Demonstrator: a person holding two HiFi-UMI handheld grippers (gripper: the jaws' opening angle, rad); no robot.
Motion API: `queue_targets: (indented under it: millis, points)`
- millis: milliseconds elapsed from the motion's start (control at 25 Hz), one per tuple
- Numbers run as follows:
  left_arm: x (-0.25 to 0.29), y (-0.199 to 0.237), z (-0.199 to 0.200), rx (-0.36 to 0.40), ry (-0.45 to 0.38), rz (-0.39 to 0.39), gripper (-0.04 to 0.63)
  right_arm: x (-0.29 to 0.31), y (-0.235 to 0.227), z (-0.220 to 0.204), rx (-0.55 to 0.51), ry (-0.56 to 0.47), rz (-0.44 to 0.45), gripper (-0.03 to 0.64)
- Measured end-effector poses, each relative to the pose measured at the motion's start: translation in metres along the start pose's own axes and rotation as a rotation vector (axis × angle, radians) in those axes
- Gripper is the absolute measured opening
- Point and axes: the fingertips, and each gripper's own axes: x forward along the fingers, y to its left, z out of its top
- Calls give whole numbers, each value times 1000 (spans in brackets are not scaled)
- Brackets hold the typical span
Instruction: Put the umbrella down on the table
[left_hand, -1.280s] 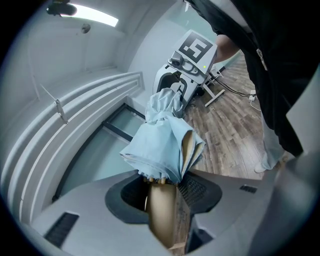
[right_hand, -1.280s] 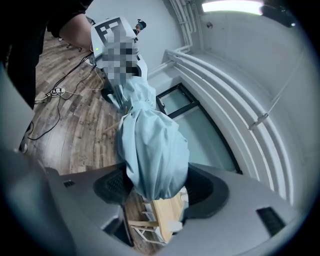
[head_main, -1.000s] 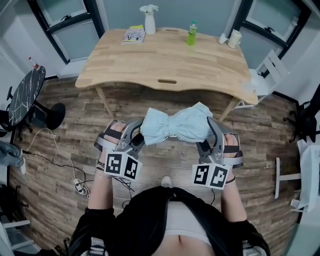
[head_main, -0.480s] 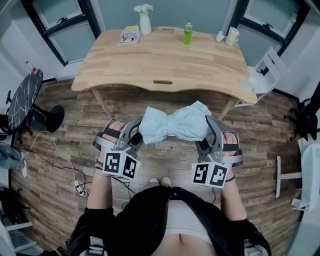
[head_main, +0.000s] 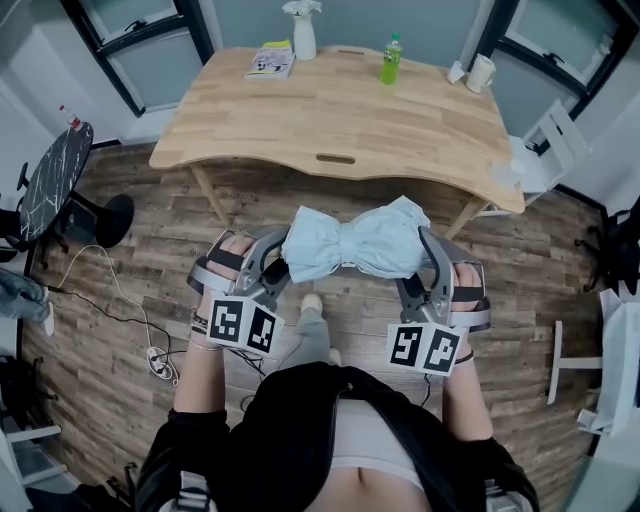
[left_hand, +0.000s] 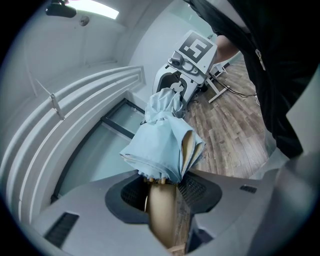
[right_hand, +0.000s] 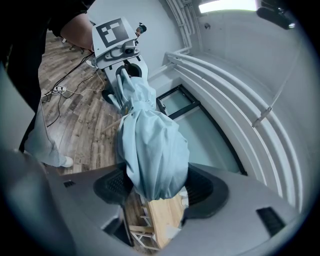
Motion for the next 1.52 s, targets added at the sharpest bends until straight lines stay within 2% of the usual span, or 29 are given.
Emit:
queue_targets:
  millis: [320,640,1520]
  points:
    - [21,7,-21,-12,11,-11,175,32,2,1,-6,-6,15,318]
    - [65,40,-39,4,-21,-4,175,81,-19,-6,-4,22,-5,318]
    - [220,168,-135,21,-97,-58,175,279,-89,-6,20,116,-21,318]
